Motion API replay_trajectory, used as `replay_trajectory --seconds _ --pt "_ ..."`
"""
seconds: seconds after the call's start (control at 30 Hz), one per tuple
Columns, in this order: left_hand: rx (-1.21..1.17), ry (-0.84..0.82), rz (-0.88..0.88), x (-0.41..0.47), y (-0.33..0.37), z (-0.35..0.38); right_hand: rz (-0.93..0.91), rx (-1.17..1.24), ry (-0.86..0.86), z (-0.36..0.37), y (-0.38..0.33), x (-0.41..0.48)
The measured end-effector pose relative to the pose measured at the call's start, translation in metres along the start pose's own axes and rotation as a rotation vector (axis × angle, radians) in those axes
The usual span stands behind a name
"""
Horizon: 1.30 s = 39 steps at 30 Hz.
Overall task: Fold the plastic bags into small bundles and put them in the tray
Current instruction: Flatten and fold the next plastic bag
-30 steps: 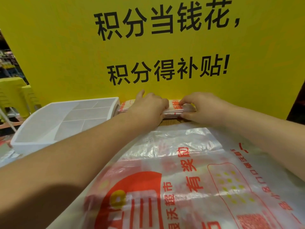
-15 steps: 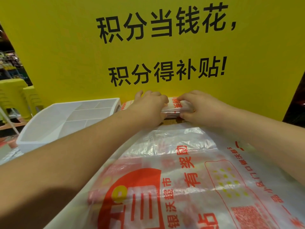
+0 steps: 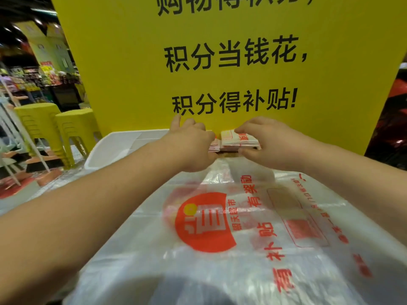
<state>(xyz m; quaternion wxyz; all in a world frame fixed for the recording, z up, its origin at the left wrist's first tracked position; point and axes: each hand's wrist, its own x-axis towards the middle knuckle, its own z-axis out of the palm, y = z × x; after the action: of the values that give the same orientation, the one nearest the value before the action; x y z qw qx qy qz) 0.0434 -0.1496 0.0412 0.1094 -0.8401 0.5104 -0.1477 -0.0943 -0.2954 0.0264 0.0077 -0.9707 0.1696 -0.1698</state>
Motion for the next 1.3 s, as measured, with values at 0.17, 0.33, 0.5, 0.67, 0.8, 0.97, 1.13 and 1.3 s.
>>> replay_trajectory --seconds 0.17,0.33,0.5,0.67,0.8,0.97,1.13,1.3 --pt "-0.048 -0.018 -0.039 -0.079 -0.006 -0.016 -0.018 0.011 0.014 -0.027 -0.047 -0.057" --pt "-0.238 -0.003 -0.012 -0.18 -0.006 -0.016 -0.046 0.081 -0.081 -0.03 -0.085 -0.131" --pt "-0.393 -0.014 -0.011 -0.261 -0.007 0.026 -0.067 0.147 -0.191 -0.01 -0.096 -0.186" --pt "-0.506 -0.02 0.028 -0.28 -0.004 0.067 -0.058 0.101 -0.357 0.006 -0.101 -0.208" --pt "-0.589 0.124 -0.032 -0.279 -0.016 0.079 -0.029 0.089 -0.346 0.01 -0.093 -0.208" --pt "-0.751 0.256 -0.114 -0.276 -0.038 0.072 0.004 0.16 -0.352 0.008 -0.079 -0.198" --pt "-0.715 0.205 -0.237 -0.276 -0.067 0.063 -0.002 0.185 -0.328 0.001 -0.077 -0.188" --pt "-0.399 0.122 -0.268 -0.287 -0.083 0.056 -0.038 0.111 -0.287 0.001 -0.081 -0.185"
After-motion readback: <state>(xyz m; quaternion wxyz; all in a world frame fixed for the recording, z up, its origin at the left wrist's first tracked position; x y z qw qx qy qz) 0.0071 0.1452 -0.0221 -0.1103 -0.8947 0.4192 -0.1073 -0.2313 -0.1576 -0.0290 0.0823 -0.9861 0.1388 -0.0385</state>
